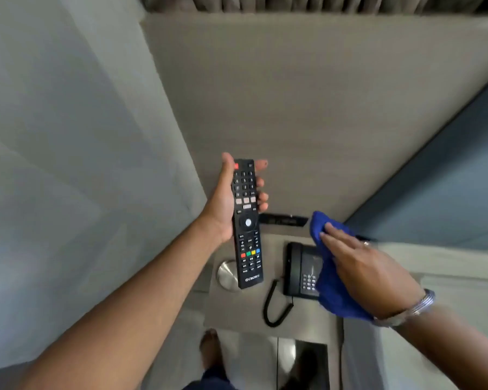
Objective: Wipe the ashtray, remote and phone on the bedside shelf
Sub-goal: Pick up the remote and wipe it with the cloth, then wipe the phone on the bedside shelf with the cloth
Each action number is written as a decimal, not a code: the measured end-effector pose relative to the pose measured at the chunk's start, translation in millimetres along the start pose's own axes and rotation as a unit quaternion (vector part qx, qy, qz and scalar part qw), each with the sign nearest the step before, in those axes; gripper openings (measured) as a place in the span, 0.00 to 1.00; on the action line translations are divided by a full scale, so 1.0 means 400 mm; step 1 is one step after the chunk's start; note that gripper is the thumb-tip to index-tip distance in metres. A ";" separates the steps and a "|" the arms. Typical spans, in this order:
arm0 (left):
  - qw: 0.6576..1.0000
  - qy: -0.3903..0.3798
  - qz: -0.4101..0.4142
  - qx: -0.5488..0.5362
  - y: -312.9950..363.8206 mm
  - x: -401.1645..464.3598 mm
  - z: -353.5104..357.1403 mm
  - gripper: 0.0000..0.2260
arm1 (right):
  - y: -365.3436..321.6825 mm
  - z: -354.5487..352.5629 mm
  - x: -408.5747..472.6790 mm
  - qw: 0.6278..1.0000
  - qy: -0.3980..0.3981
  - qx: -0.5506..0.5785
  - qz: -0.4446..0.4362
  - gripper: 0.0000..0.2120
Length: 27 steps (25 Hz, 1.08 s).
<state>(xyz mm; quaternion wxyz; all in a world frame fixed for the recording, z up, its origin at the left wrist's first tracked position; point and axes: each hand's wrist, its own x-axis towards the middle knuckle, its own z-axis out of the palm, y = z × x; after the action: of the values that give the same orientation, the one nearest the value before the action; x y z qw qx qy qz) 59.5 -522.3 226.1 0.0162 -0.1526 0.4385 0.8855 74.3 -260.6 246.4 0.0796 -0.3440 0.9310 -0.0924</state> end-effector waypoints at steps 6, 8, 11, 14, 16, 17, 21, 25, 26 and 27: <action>0.958 0.164 -0.166 0.164 -0.585 0.255 -0.291 0.29 | 0.266 0.396 -0.013 0.966 -0.050 0.135 0.214 0.20; 0.937 0.214 -0.159 0.225 -0.736 0.360 -0.364 0.27 | 0.319 0.509 -0.024 0.958 -0.047 0.148 0.242 0.17; 0.899 0.293 -0.134 0.297 -0.913 0.482 -0.452 0.23 | 0.381 0.647 -0.026 0.962 -0.050 0.143 0.227 0.17; 0.868 0.311 -0.094 0.377 -1.003 0.534 -0.500 0.25 | 0.412 0.720 -0.022 0.971 -0.034 0.141 0.192 0.18; 0.855 0.300 -0.062 0.418 -1.036 0.537 -0.517 0.25 | 0.419 0.743 -0.012 0.974 -0.029 0.143 0.174 0.17; 0.848 0.297 -0.055 0.436 -1.049 0.533 -0.522 0.24 | 0.421 0.753 -0.005 0.976 -0.023 0.143 0.163 0.15; 0.797 0.314 -0.054 0.514 -1.079 0.509 -0.543 0.21 | 0.423 0.785 0.026 0.973 -0.039 0.161 0.158 0.16; 0.737 0.289 -0.043 0.610 -1.110 0.490 -0.552 0.17 | 0.426 0.822 0.043 0.969 -0.064 0.173 0.163 0.16; 0.726 0.279 -0.036 0.628 -1.111 0.483 -0.552 0.15 | 0.432 0.829 0.051 0.968 -0.072 0.173 0.165 0.16; 0.720 0.274 -0.031 0.636 -1.108 0.476 -0.549 0.13 | 0.441 0.837 0.064 0.969 -0.075 0.166 0.168 0.16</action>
<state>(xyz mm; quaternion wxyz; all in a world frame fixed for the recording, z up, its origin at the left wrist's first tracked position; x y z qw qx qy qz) 6.4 -441.3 -295.1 0.0165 -0.3556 0.8792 0.3167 15.6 -184.8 -120.6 0.2199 -0.1703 0.9384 -0.2051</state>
